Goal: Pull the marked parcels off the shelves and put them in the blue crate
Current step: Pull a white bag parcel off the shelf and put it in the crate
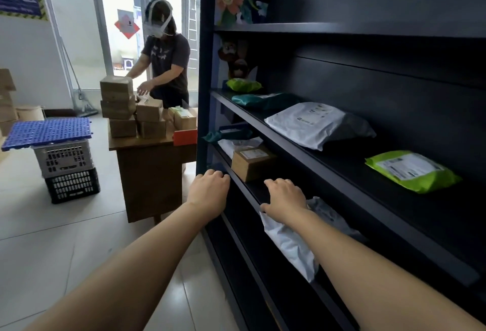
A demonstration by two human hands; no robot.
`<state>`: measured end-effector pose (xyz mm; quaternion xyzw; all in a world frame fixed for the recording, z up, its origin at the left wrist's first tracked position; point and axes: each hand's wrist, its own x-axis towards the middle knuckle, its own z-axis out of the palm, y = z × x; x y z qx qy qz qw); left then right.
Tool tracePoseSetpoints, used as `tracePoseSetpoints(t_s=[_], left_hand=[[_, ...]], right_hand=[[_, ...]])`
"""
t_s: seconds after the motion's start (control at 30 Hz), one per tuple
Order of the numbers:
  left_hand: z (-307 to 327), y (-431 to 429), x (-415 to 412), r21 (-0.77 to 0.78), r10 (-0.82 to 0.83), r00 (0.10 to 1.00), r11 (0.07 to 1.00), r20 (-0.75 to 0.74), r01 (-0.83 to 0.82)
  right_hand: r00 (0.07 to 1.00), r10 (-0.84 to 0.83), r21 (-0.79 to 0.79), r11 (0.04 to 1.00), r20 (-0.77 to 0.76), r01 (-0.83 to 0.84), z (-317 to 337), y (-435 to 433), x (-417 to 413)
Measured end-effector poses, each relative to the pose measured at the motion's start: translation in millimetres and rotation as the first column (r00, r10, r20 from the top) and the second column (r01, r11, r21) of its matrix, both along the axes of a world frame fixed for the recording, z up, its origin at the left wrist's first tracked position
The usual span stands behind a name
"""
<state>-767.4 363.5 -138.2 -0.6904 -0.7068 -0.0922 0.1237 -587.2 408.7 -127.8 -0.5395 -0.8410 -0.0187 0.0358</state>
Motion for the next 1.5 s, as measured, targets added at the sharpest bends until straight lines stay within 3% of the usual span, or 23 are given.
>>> tracePoseSetpoints(t_s=[0.7,0.97,1.13,1.27,1.33,1.5], left_hand=[[-63.4,294.7,-141.8,-0.164,-0.216,0.976,0.962,0.031,0.218],[-93.2,401.6,-150.3,-0.258,-0.243,0.965,0.93,0.099,0.261],[-107.8,464.4,-143.9,-0.354,-0.247,0.945,0.882,0.217,0.312],[-123.0,503.8,-134.5,-0.425,-0.189,0.906,0.835,0.378,0.351],[-132.5,516.3,-130.8,-0.461,-0.116,0.871,0.811,0.478,0.361],[-148.3,531.5,-131.7,-0.505,0.007,0.776,0.763,0.631,0.404]], right_hand=[[0.961,-0.276,-0.162,0.947,0.024,0.276,-55.2,244.5,-127.4],[0.891,-0.438,-0.325,0.865,-0.118,0.382,-92.7,335.5,-132.8],[0.702,-0.639,-0.509,0.737,-0.314,0.444,-121.1,386.5,-136.0],[0.436,-0.758,-0.637,0.648,-0.485,0.417,-142.5,408.6,-138.1],[0.313,-0.807,-0.697,0.59,-0.5,0.408,-153.0,414.1,-138.4],[0.108,-0.885,-0.807,0.459,-0.453,0.371,-173.5,415.1,-143.1]])
